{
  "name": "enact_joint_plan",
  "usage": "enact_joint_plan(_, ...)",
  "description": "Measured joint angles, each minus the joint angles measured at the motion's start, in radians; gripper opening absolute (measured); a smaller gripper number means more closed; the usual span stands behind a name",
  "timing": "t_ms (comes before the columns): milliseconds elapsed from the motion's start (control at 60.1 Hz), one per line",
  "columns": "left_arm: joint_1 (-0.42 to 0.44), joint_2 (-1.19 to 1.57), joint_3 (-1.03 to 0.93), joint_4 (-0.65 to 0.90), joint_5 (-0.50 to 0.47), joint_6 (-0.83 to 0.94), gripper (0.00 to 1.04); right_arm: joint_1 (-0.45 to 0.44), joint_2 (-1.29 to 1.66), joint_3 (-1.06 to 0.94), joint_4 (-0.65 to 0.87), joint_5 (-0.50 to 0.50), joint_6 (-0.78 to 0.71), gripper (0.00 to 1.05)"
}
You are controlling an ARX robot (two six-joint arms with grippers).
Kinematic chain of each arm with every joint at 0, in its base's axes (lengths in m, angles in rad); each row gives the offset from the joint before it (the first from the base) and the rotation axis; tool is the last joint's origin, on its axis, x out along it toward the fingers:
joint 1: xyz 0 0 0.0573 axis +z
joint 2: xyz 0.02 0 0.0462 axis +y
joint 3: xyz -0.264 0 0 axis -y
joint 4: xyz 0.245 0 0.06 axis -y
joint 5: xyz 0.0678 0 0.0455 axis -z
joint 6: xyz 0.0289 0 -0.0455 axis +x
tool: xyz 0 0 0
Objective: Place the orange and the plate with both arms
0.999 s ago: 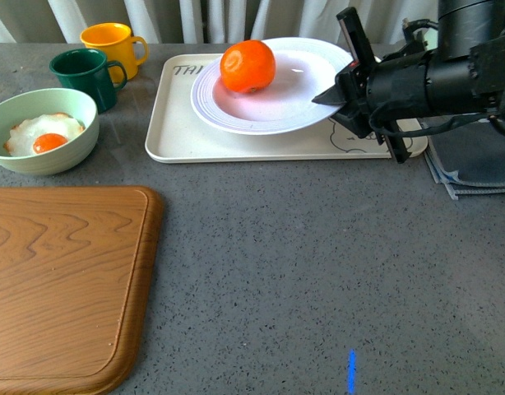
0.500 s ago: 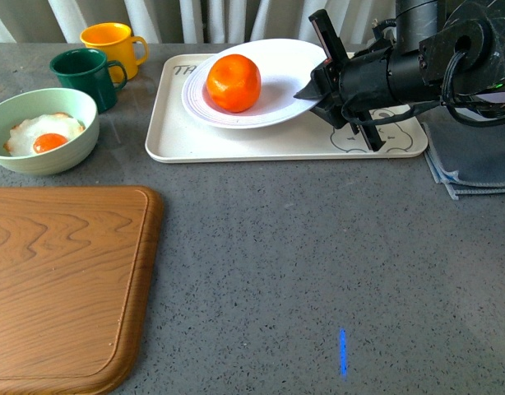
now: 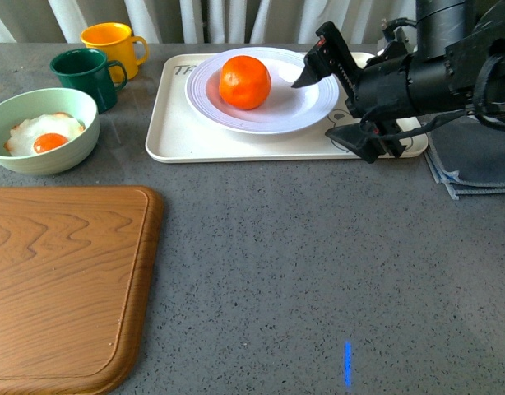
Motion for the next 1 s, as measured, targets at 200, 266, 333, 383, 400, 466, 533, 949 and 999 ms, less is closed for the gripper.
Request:
enact_joint_plan(200, 0.0, 0.0, 0.0, 0.0, 0.0, 0.0, 0.96, -0.031, -0.292, -0.278, 0.048, 0.015, -0.227, 0.96)
enact_joint_plan(266, 0.0, 0.0, 0.0, 0.0, 0.0, 0.0, 0.96, -0.042, -0.413, -0.382, 0.06, -0.005, -0.311, 0.96)
enact_joint_plan(333, 0.0, 0.0, 0.0, 0.0, 0.0, 0.0, 0.96, -0.051, -0.524, -0.464, 0.06, -0.004, -0.38, 0.96)
enact_joint_plan(383, 0.0, 0.0, 0.0, 0.0, 0.0, 0.0, 0.96, -0.055, -0.614, -0.53, 0.074, 0.023, -0.423, 0.95)
enact_joint_plan(400, 0.0, 0.0, 0.0, 0.0, 0.0, 0.0, 0.96, -0.054, -0.618, -0.538, 0.087, 0.036, -0.442, 0.94)
enact_joint_plan(466, 0.0, 0.0, 0.0, 0.0, 0.001, 0.0, 0.96, -0.041, -0.676, -0.65, 0.36, 0.299, -0.602, 0.83)
enact_joint_plan(533, 0.0, 0.0, 0.0, 0.0, 0.0, 0.0, 0.96, -0.045, -0.708, -0.736, 0.537, 0.443, -0.712, 0.72)
enact_joint_plan(949, 0.0, 0.0, 0.0, 0.0, 0.0, 0.0, 0.96, -0.133, -1.008, -1.052, 0.608, 0.417, -0.88, 0.02)
enact_joint_plan(999, 0.0, 0.0, 0.0, 0.0, 0.0, 0.0, 0.96, -0.142, -1.048, -1.077, 0.592, 0.409, -0.883, 0.02)
